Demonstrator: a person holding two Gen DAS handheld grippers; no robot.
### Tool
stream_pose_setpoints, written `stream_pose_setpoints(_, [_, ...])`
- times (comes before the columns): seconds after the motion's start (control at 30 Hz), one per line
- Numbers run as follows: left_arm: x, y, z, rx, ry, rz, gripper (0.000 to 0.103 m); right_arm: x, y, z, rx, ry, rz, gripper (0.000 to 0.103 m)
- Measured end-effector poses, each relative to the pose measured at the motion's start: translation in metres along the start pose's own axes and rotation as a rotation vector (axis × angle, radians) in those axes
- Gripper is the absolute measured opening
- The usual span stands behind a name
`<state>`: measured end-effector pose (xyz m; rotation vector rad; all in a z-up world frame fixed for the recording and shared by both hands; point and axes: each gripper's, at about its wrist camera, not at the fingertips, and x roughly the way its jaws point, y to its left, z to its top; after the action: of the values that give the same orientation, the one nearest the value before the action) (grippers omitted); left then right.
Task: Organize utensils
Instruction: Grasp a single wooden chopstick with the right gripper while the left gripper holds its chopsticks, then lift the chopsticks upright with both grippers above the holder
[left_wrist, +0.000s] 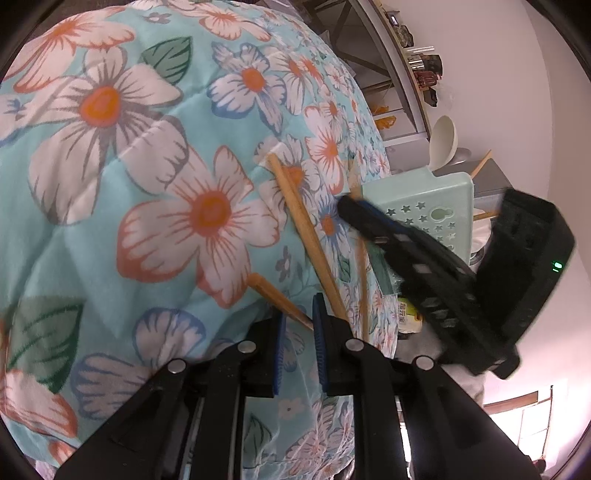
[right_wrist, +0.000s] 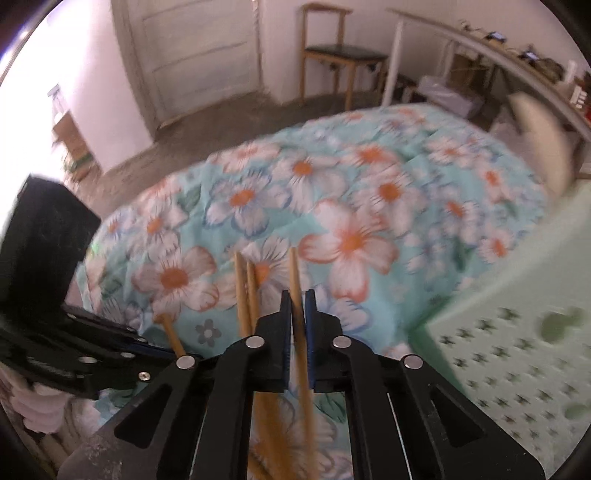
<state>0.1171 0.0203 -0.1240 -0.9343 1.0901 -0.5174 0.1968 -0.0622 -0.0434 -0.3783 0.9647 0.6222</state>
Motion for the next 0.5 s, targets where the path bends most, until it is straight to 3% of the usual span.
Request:
stream_pose_setpoints(0.27, [-0.002, -0.011, -0.001, 0.048, -0.033, 0.038, 0.014, -0.079, -0.01, -0.019, 0.11, -0.188, -0.139, 0.004])
stream_pose_setpoints(0.5, [-0.007, -0.029, 0.001, 0.124, -0.094, 0.067, 0.014, -0.157, -0.031, -0.052, 0.294, -0.385, -0.275, 0.004])
